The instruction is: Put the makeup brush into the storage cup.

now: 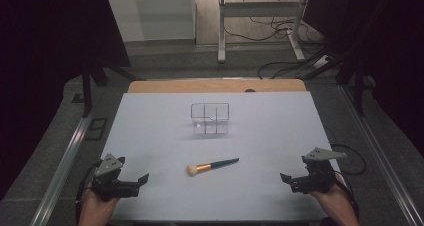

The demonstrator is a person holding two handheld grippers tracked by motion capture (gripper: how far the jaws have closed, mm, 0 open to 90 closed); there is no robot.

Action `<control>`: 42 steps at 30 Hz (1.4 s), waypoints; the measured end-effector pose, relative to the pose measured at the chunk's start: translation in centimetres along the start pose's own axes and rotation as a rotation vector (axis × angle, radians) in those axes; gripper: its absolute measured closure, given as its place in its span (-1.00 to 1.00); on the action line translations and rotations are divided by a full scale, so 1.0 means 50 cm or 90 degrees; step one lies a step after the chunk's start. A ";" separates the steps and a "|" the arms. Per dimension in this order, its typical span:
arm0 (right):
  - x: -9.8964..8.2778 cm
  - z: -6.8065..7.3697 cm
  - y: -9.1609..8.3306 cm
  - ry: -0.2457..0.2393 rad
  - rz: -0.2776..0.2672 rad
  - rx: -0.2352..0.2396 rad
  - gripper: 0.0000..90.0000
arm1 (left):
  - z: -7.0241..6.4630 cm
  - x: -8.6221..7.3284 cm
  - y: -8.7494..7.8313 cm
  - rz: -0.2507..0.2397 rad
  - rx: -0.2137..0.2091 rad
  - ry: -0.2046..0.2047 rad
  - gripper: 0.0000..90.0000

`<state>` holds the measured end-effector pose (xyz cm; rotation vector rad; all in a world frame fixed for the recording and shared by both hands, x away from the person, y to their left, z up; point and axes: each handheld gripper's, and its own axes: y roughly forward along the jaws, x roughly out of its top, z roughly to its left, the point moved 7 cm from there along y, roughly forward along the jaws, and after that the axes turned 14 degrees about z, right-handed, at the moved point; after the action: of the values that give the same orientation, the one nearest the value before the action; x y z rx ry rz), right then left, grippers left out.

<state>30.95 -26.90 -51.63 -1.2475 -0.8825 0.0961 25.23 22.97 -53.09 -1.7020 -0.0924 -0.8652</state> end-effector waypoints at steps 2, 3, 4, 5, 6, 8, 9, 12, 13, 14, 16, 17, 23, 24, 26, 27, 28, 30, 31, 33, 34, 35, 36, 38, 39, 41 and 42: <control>0.000 0.001 0.000 -0.001 0.001 0.000 -1.00 | 0.000 -0.001 0.000 0.004 0.000 -0.001 -0.99; 0.000 0.001 0.000 -0.001 0.001 0.000 -1.00 | 0.000 -0.002 0.001 0.008 -0.002 -0.002 -0.99; 0.001 0.001 0.000 -0.001 0.001 -0.001 -1.00 | 0.000 -0.003 0.002 0.011 -0.004 -0.004 -0.99; 0.001 0.001 0.000 -0.003 0.000 -0.002 -1.00 | 0.001 -0.003 0.002 0.013 -0.004 -0.005 -0.99; 0.001 0.002 0.001 -0.002 0.002 -0.002 -1.00 | 0.001 -0.003 0.003 0.014 -0.005 -0.006 -0.99; -0.001 0.004 0.002 -0.001 0.007 -0.004 -1.00 | 0.002 -0.003 0.004 0.017 -0.004 -0.003 -0.99; -0.002 0.004 0.002 -0.002 0.009 -0.006 -1.00 | 0.002 -0.003 0.004 0.018 -0.003 -0.002 -0.99; -0.003 0.003 0.003 0.000 0.009 -0.008 -1.00 | 0.001 0.000 0.005 0.016 -0.001 0.003 -0.99; -0.004 0.002 0.003 0.003 0.010 -0.010 -1.00 | 0.001 0.000 0.005 0.017 -0.001 0.004 -0.99; -0.005 0.000 0.001 0.006 0.007 -0.011 -1.00 | 0.000 0.000 0.006 0.018 -0.001 0.005 -0.99; -0.005 0.000 0.001 0.009 0.006 -0.010 -1.00 | 0.000 0.000 0.008 0.022 -0.001 0.008 -0.99; -0.005 0.000 0.001 0.010 0.005 -0.009 -1.00 | 0.000 0.000 0.009 0.023 -0.001 0.008 -0.99; -0.007 0.000 0.003 0.007 0.010 -0.012 -1.00 | 0.001 0.001 0.008 0.019 -0.002 0.006 -0.99; -0.007 0.000 0.002 0.007 0.009 -0.011 -1.00 | 0.001 0.001 0.008 0.019 -0.003 0.006 -0.99; -0.007 0.001 0.003 0.007 0.010 -0.012 -1.00 | 0.002 0.000 0.007 0.018 -0.004 0.004 -0.99; -0.007 0.001 0.003 0.006 0.011 -0.011 -1.00 | 0.002 0.000 0.007 0.018 -0.005 0.004 -0.99; -0.007 0.002 0.003 0.006 0.012 -0.010 -1.00 | 0.002 0.000 0.008 0.018 -0.006 0.002 -0.99; -0.006 0.002 0.003 0.004 0.013 -0.010 -1.00 | 0.002 -0.001 0.007 0.018 -0.007 0.002 -0.99; -0.006 0.002 0.003 0.003 0.012 -0.010 -1.00 | 0.002 -0.001 0.008 0.019 -0.008 0.001 -0.99; -0.005 0.002 0.003 0.002 0.011 -0.011 -1.00 | 0.001 -0.001 0.008 0.020 -0.008 0.001 -0.99; -0.004 0.002 0.002 0.001 0.010 -0.011 -1.00 | 0.001 -0.002 0.008 0.021 -0.008 0.002 -0.99; -0.003 0.002 0.002 0.000 0.008 -0.012 -1.00 | 0.000 -0.002 0.009 0.022 -0.008 0.002 -0.99; -0.003 0.003 0.001 -0.001 0.008 -0.013 -1.00 | 0.000 -0.002 0.009 0.023 -0.009 0.003 -0.99; -0.001 0.005 0.000 -0.003 0.005 -0.014 -1.00 | 0.000 -0.003 0.009 0.025 -0.009 0.004 -0.99; 0.001 0.006 -0.002 -0.004 0.002 -0.012 -1.00 | -0.001 -0.003 0.009 0.026 -0.009 0.005 -0.99; 0.003 0.007 -0.002 -0.005 -0.001 -0.011 -1.00 | -0.002 -0.004 0.010 0.028 -0.010 0.006 -0.99; 0.005 0.009 -0.001 -0.006 -0.002 -0.011 -1.00 | -0.003 -0.005 0.010 0.031 -0.011 0.006 -0.99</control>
<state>30.80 -26.46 -51.43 -1.2633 -0.8944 0.0924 25.22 22.77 -53.62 -1.7095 -0.0370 -0.8399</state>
